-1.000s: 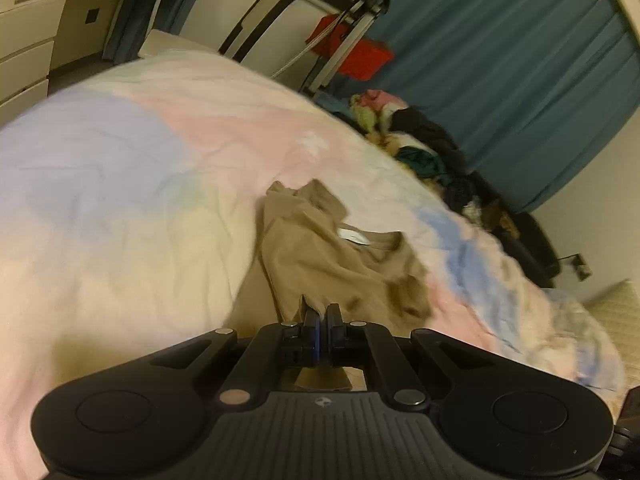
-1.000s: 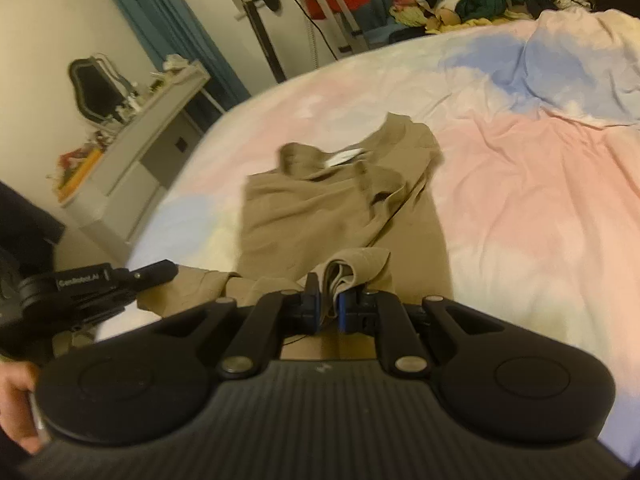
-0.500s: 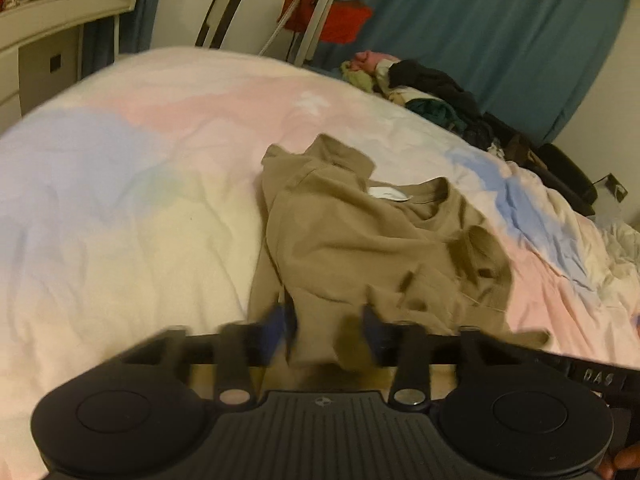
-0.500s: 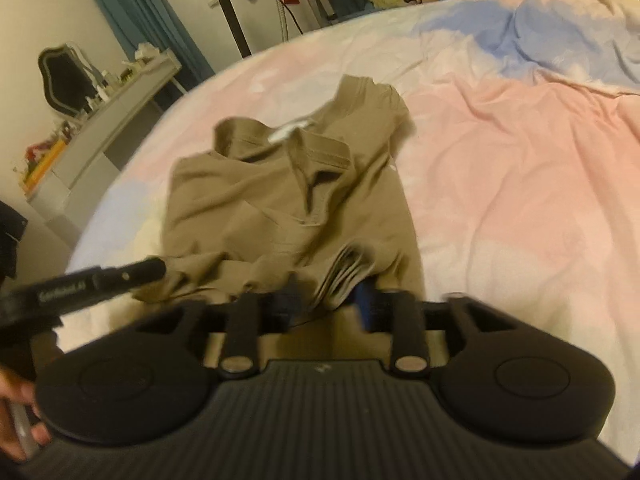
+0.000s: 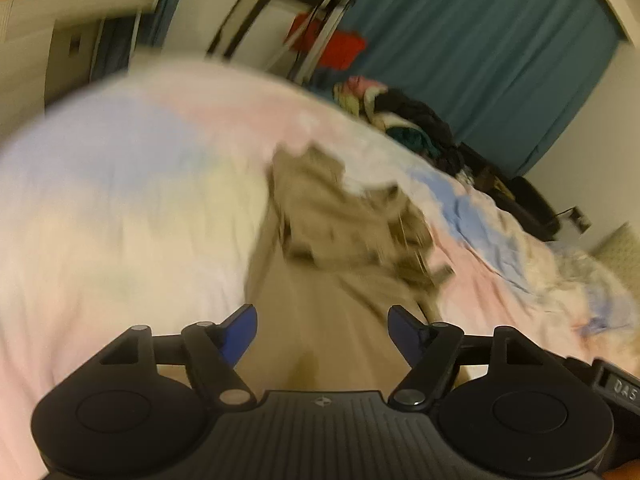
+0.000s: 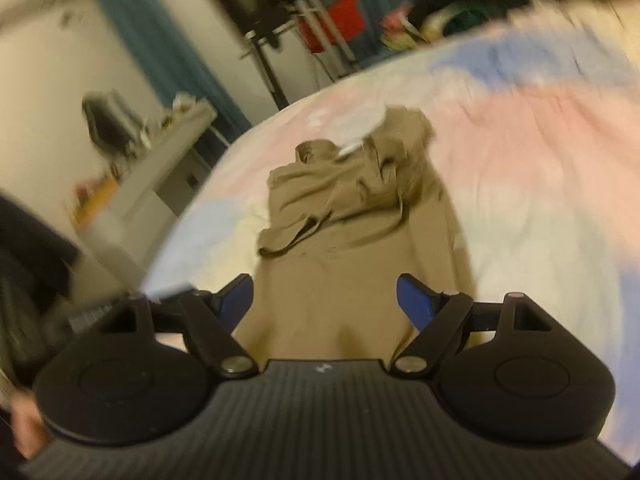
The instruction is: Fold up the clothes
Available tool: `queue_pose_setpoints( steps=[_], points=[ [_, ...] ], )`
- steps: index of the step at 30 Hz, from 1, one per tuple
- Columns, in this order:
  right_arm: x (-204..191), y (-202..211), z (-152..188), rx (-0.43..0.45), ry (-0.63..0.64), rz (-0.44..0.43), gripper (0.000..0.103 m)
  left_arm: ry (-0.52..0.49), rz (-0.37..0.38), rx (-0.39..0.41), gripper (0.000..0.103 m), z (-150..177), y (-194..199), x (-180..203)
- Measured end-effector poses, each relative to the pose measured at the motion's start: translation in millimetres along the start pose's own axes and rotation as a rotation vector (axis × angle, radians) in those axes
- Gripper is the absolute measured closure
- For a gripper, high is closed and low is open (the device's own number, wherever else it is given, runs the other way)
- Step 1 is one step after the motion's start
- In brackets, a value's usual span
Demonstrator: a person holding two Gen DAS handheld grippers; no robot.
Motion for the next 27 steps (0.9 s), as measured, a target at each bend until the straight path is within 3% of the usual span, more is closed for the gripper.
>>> queue_pose_setpoints(
  steps=[4, 7, 8, 10, 12, 14, 15, 16, 17, 19, 23, 26, 27],
  points=[
    [21.9, -6.2, 35.2, -0.072, -0.282, -0.089, 0.021, 0.280, 0.095, -0.156, 0.028, 39.0, -17.8, -26.7],
    [39.4, -21.1, 55.5, -0.101, -0.448, -0.099, 0.022, 0.390, 0.082, -0.204, 0.029, 53.8, -36.2, -39.7],
    [44.0, -26.1, 58.6, -0.098, -0.485, -0.097, 0.023, 0.407, 0.073, -0.200, 0.030, 55.0, -41.5, -42.8],
    [53.8, -34.3, 60.8, -0.070, -0.529, -0.059, 0.037, 0.429, 0.064, -0.178, 0.030, 54.5, -50.2, -47.2],
    [67.9, -38.4, 59.5, -0.006, -0.577, -0.027, 0.041, 0.426, 0.068, -0.127, 0.032, 48.6, -54.6, -47.9],
    [84.9, -38.0, 53.7, 0.060, -0.627, -0.009, 0.050, 0.420, 0.062, -0.082, 0.052, 44.2, -56.8, -49.0],
    [89.4, -39.4, 53.4, 0.070, -0.639, 0.001, 0.064, 0.422, 0.056, -0.070, 0.060, 44.1, -57.4, -51.0],
    [94.0, -40.7, 53.2, 0.080, -0.650, 0.010, 0.075, 0.427, 0.053, -0.060, 0.077, 44.5, -57.9, -53.4],
    [97.3, -41.4, 53.0, 0.089, -0.658, 0.019, 0.078, 0.432, 0.050, -0.051, 0.085, 44.9, -58.3, -55.7],
    [96.0, -38.2, 53.0, 0.102, -0.645, 0.034, 0.087, 0.443, 0.057, -0.029, 0.092, 44.5, -55.8, -58.3],
    [97.0, -26.8, 46.6, 0.147, -0.609, 0.095, 0.092, 0.466, 0.122, 0.026, 0.095, 39.2, -37.4, -55.2],
    [109.0, -7.0, 41.9, 0.206, -0.598, 0.174, 0.092, 0.442, 0.123, 0.055, 0.096, 39.1, -25.5, -51.5],
    [114.9, 4.7, 39.9, 0.249, -0.586, 0.230, 0.099, 0.436, 0.109, 0.064, 0.096, 39.4, -22.7, -52.0]
  ],
)
Point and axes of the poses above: each gripper's, at about its wrist camera, not at the fingertips, and y roughly against the way its jaws point, x to its right, z to its underside, the point moved 8 cm from there along -y, roughly the way its jaws point, and after that the axes turned 2 degrees about -x, right-handed, at the moved point
